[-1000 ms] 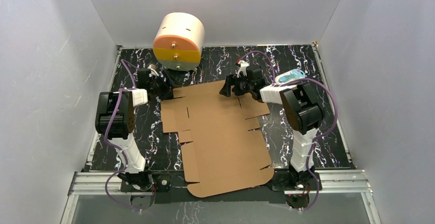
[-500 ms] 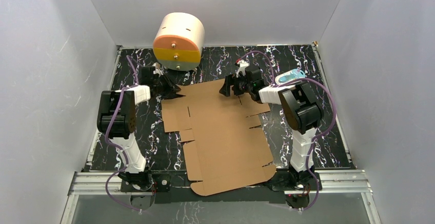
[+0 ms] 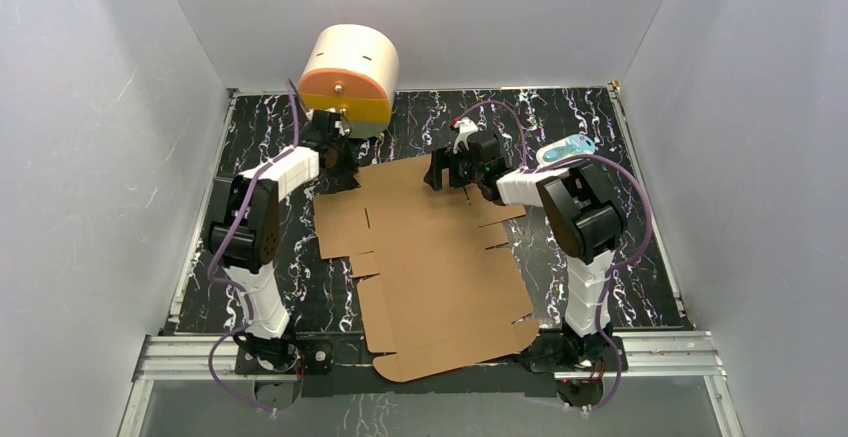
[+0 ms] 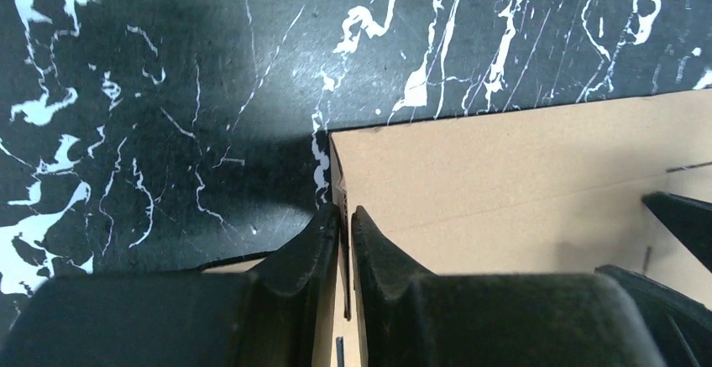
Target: Fold the paper box
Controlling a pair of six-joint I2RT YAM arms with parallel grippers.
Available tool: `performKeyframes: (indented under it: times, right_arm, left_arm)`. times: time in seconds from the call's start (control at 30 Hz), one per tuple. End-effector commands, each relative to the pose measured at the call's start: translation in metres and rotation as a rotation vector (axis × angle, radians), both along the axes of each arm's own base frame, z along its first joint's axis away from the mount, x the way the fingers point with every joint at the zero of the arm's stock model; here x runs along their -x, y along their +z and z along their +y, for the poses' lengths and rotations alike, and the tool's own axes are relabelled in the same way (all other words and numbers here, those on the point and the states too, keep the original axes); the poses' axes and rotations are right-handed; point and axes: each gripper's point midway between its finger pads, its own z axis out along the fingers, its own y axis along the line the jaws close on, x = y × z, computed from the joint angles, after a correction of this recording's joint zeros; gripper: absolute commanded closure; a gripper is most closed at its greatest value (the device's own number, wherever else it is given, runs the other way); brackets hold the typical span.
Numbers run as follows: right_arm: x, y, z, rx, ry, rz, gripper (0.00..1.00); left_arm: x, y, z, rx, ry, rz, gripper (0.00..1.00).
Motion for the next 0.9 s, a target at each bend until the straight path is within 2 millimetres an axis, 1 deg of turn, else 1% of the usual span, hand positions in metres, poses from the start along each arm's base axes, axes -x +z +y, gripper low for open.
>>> performKeyframes:
  times: [0.0,0.1,0.33,0.47,0.57,0.6,0.67,0.7,0.73,0.8,0.87]
  right_arm:
    - [0.017,-0.034,-0.006,0.103,-0.034,0.100,0.06]
    - [0.017,-0.035,-0.007,0.122,-0.052,0.102,0.05]
    - [0.017,-0.033,-0.010,0.134,-0.083,0.103,0.05]
    - [0.018,-0.030,-0.008,0.126,-0.081,0.102,0.05]
    - [0.018,-0.024,-0.006,0.115,-0.074,0.094,0.05]
    - [0.018,-0.021,-0.005,0.109,-0.070,0.090,0.05]
    - [0.018,-0.013,-0.001,0.091,-0.051,0.081,0.05]
    - [0.018,-0.009,0.000,0.084,-0.045,0.076,0.04]
    - [0.018,-0.005,0.001,0.082,-0.038,0.073,0.04]
    - [0.017,0.005,0.001,0.085,-0.029,0.061,0.03]
    - [0.017,0.015,0.000,0.090,-0.019,0.046,0.02]
  left_arm:
    - [0.002,-0.002,0.011,-0.241,0.015,0.039,0.90]
    - [-0.001,0.000,0.009,-0.308,0.020,0.045,0.91]
    - [0.000,-0.006,-0.005,-0.422,-0.011,0.072,0.92]
    - [-0.001,-0.001,-0.005,-0.427,-0.007,0.062,0.94]
    - [-0.002,0.009,-0.005,-0.426,-0.002,0.042,0.93]
    - [-0.002,0.013,-0.004,-0.425,0.000,0.035,0.90]
    - [-0.002,0.019,-0.003,-0.426,0.006,0.021,0.77]
    - [-0.002,0.022,-0.002,-0.426,0.010,0.016,0.69]
    - [-0.001,0.025,-0.002,-0.427,0.012,0.010,0.65]
    - [0.001,0.029,0.001,-0.433,0.012,0.005,0.60]
    - [0.005,0.033,0.004,-0.437,0.018,-0.002,0.54]
